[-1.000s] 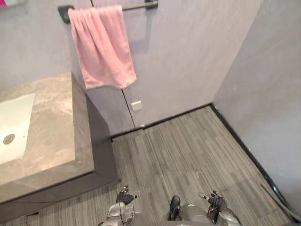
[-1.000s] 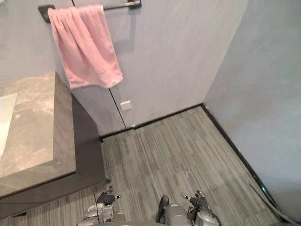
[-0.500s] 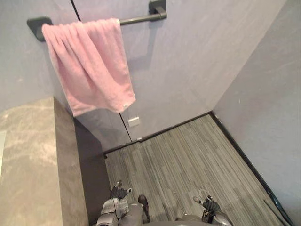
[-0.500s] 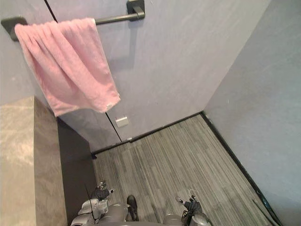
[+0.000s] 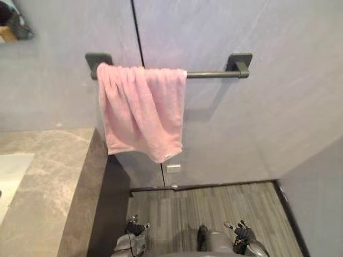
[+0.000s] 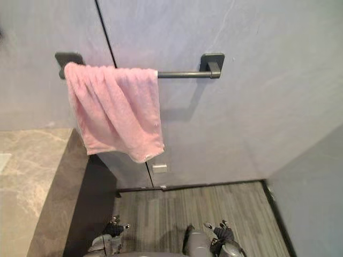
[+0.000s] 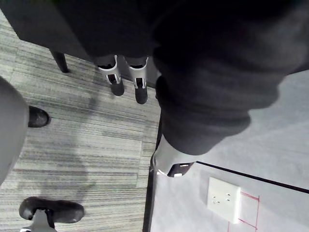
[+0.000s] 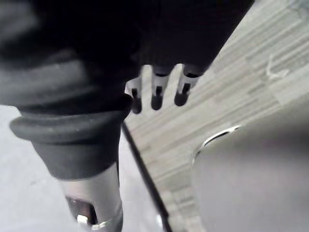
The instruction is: Organize washtable
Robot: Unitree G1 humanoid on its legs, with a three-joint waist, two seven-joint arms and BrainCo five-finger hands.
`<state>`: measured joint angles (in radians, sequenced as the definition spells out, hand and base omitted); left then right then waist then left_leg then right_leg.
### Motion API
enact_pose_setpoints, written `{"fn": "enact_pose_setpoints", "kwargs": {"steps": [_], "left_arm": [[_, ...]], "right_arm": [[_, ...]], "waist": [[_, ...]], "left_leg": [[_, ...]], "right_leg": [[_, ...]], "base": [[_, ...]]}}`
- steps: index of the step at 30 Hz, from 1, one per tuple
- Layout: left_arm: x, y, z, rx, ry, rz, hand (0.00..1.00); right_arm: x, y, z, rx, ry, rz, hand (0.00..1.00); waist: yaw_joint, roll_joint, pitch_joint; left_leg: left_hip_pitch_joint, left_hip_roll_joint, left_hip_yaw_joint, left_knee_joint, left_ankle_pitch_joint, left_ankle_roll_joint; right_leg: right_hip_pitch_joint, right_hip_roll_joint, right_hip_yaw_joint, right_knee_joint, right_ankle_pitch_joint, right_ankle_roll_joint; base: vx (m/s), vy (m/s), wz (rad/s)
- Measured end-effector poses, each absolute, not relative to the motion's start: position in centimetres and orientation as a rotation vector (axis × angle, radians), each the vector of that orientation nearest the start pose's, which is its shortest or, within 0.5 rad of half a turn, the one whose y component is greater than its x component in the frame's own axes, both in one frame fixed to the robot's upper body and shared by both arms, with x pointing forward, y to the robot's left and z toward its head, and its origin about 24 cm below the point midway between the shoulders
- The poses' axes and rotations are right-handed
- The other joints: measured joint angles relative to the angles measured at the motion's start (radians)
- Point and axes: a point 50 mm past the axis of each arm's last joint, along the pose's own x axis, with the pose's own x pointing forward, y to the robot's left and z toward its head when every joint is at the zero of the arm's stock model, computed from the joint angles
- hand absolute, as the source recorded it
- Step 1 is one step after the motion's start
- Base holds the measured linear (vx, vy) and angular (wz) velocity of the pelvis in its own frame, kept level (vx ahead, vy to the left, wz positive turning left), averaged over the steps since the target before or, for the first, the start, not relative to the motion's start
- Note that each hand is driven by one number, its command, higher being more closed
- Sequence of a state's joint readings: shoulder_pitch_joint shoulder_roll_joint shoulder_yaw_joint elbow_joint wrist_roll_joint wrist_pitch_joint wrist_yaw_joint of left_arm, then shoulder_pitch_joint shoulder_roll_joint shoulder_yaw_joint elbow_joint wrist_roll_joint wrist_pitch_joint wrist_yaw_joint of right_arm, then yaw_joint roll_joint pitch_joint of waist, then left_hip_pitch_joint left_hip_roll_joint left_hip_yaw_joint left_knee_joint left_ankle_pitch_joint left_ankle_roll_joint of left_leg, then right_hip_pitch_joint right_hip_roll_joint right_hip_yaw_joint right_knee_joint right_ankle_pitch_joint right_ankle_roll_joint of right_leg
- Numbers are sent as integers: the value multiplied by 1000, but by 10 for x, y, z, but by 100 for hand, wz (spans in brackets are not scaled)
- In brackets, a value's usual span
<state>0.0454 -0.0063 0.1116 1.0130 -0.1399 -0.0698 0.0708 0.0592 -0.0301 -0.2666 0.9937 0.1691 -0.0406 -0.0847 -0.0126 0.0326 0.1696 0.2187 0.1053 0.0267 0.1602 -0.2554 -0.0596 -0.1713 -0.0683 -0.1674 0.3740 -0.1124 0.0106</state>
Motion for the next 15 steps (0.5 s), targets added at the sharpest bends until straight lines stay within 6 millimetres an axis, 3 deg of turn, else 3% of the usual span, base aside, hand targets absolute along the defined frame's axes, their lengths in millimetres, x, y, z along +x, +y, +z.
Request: {"fn": "enact_pose_setpoints", "kwargs": {"steps": [1, 3, 5, 7, 9, 10, 11, 14, 15], "left_arm": [[122, 165, -155, -163, 983, 258, 0], [126, 164, -153, -173, 965, 262, 0], [132, 167, -148, -201, 920, 295, 0], [133, 168, -147, -207, 910, 301, 0], [133, 168, -146, -206, 907, 300, 0], [134, 168, -146, -205, 905, 298, 0], [134, 168, -146, -204, 907, 298, 0], [131, 174, -148, -171, 926, 292, 0], [131, 175, -148, -168, 926, 290, 0]], "right_arm": [[111, -203, -153, 215, 986, -457, 0], [111, -203, -154, 215, 989, -454, 0], [107, -199, -155, 217, 996, -444, 0], [104, -199, -155, 211, 1005, -443, 0], [102, -199, -156, 215, 1010, -447, 0], [100, -200, -156, 227, 1012, -458, 0], [100, -201, -156, 233, 1009, -465, 0], [95, -194, -159, 250, 1034, -461, 0], [93, -193, -159, 251, 1038, -461, 0]], "waist": [[-5, 10, -4], [1, 1, 3], [7, -19, 17], [14, -13, 14], [21, -13, 13], [25, -12, 12], [25, -7, 10], [26, -50, -18], [29, -53, -20]], "left_leg": [[-6, 13, 0, 28, 10, -19], [-41, 28, 2, 133, 9, -34], [-196, 93, 36, 503, 18, -89], [-245, 145, 130, 563, 11, -78], [-263, 143, 175, 431, 4, -61], [-276, 129, 171, 291, 16, -52], [-277, 114, 161, 192, 84, -33], [-214, 40, 182, 85, 133, -17], [-208, 32, 185, 80, 133, -16]], "right_leg": [[22, 7, -20, -14, -11, -7], [69, 16, -34, -42, -21, -13], [168, 28, -72, -96, -43, -30], [217, 35, -85, -121, -41, -27], [241, 29, -79, -148, -37, -18], [243, 24, -75, -152, -39, -7], [245, 19, -72, -143, -45, 5], [258, -27, -46, -178, -39, 46], [263, -35, -44, -187, -36, 50]], "base": [[224, -186, 40], [155, -160, 39], [148, -161, 47], [104, -42, 12], [103, 34, -7], [102, 88, -6], [161, 147, -15], [202, 133, -3], [162, 108, -1]]}}
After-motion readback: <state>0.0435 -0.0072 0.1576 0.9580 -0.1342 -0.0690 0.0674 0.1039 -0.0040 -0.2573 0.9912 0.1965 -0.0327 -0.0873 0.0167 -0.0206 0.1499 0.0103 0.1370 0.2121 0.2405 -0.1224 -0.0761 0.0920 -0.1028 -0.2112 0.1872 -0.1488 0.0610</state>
